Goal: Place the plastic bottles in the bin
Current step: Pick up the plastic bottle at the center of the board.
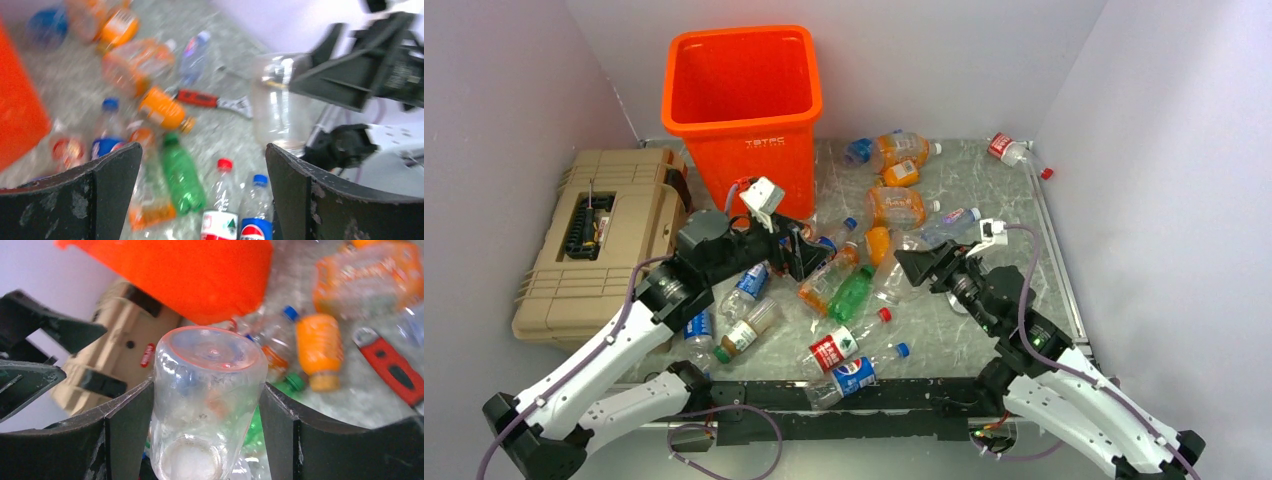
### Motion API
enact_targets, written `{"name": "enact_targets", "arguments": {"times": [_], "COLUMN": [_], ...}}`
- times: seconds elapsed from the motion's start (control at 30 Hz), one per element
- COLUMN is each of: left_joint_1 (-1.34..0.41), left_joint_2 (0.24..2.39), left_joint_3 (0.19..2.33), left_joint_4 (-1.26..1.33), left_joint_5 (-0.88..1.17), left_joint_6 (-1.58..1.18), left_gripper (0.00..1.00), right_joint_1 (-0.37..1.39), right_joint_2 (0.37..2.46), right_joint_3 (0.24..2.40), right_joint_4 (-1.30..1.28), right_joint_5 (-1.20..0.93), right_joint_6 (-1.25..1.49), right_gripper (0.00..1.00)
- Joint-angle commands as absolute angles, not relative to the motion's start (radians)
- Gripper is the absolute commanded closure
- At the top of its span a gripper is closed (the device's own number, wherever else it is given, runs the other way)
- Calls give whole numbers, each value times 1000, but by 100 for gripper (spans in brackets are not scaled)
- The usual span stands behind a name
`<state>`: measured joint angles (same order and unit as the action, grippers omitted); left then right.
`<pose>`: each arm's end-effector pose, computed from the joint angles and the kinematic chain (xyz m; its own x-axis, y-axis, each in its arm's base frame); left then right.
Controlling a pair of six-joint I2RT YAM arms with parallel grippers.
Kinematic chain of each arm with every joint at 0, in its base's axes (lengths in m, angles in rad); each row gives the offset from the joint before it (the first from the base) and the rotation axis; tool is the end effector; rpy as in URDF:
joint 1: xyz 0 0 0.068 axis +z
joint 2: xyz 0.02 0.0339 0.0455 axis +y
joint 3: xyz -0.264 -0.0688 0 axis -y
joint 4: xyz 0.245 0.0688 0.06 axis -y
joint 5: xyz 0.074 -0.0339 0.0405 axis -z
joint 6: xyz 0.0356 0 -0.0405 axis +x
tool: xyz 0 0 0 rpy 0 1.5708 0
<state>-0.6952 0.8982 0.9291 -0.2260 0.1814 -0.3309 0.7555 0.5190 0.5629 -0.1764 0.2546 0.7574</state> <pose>0.1537 -0.1366 0.3664 -0.3896 -0.0911 -0.9164 0.6760 0.6475 -0.3518 0.1083 0.0897 0.3008 -0.4009 0.5358 -0.7431 -0.2840 0.6985 0.6568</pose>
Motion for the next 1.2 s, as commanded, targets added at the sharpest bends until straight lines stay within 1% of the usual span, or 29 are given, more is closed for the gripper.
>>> {"name": "enact_targets", "arguments": {"times": [0.0, 0.07, 0.17, 0.27, 0.47, 0.6, 0.8, 1.03, 1.17], "left_joint_1": [-700, -699, -700, -699, -699, -699, -700, -704, -704], "left_joint_2": [883, 912, 974, 1023, 1073, 1088, 1136, 1189, 1175], "left_joint_3": [944, 978, 1033, 1034, 1044, 1020, 999, 1034, 1020], "left_joint_4": [44, 35, 16, 80, 116, 193, 303, 212, 211], "left_joint_5": [557, 675, 788, 840, 874, 862, 911, 902, 867], "left_joint_6": [-217, -203, -222, -295, -380, -452, -546, -529, -520], "left_gripper": [0, 1, 0, 0, 1, 0, 0, 1, 1], "right_joint_1": [755, 754, 754, 755, 755, 755, 755, 756, 756], "right_joint_2": [553, 573, 582, 592, 616, 636, 680, 716, 724], "right_joint_3": [636, 644, 625, 605, 585, 573, 566, 564, 552], "right_joint_4": [54, 116, 218, 317, 468, 540, 606, 670, 701], "right_joint_5": [61, -11, -58, -101, -153, -164, -166, -176, -182], "right_joint_6": [577, 563, 558, 555, 565, 581, 606, 631, 642], "right_gripper": [58, 59, 61, 62, 63, 64, 65, 66, 66]}}
